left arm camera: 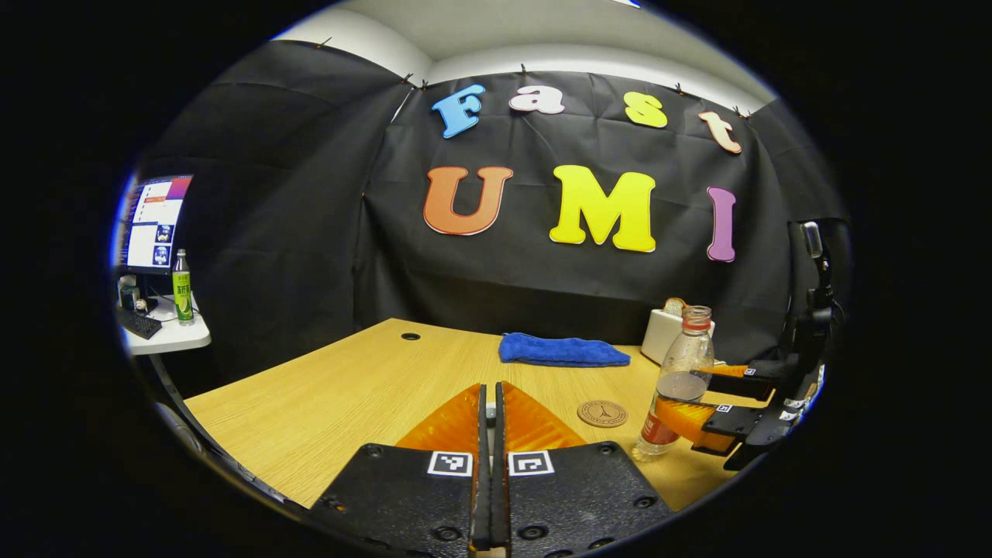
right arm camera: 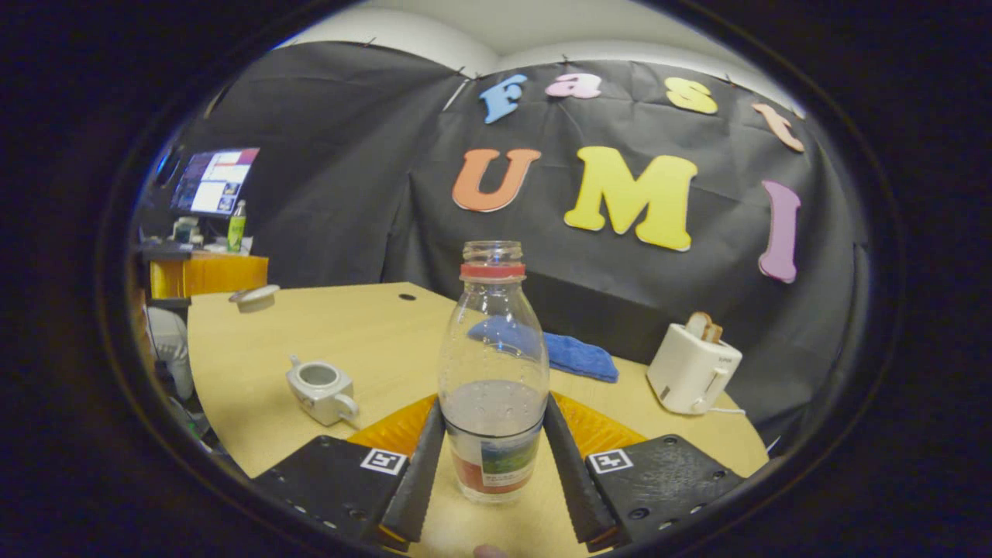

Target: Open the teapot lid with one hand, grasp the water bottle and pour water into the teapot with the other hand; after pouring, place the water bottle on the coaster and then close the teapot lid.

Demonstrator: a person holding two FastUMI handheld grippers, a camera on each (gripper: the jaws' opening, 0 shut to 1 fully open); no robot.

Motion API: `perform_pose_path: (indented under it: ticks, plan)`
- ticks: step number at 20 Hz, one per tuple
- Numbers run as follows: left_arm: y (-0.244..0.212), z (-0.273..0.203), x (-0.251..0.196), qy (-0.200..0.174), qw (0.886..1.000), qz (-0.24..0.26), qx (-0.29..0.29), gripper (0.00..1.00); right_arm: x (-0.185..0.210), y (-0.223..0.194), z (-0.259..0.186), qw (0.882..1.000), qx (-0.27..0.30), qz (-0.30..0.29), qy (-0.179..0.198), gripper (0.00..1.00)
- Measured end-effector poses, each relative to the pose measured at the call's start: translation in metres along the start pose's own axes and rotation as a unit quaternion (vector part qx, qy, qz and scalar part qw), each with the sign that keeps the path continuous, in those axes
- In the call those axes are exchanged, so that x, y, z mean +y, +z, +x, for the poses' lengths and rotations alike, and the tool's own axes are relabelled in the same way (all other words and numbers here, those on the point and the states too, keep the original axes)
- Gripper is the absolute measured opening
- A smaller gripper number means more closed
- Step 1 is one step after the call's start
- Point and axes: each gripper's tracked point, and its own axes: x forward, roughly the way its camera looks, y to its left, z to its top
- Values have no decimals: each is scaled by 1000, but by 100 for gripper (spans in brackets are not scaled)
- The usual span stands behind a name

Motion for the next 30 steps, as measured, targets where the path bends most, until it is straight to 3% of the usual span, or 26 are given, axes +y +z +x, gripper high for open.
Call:
perform_pose_path:
  ticks: [4, 8, 11, 20, 24, 30]
  plan:
    - [6, -4, 7, 2, 1000, 9, -5, 3, -3, 4, 14, 990, 10, -139, -10, 70]
    - [11, -6, 17, 6, 1000, 13, -11, 3, -4, 5, 29, 964, 11, -262, -34, 71]
    - [8, -5, 25, 11, 1000, 16, -3, 3, 6, 2, 40, 952, 12, -306, -32, 70]
    - [6, -6, 41, 21, 1000, 18, 4, 3, 28, -4, 52, 897, 14, -439, -42, 70]
    - [7, -6, 42, 19, 1000, 14, 4, 3, 34, -3, 55, 862, 6, -505, -48, 70]
    - [9, -9, 43, 19, 1000, 17, 1, 3, 39, 3, 59, 825, -1, -563, -53, 70]
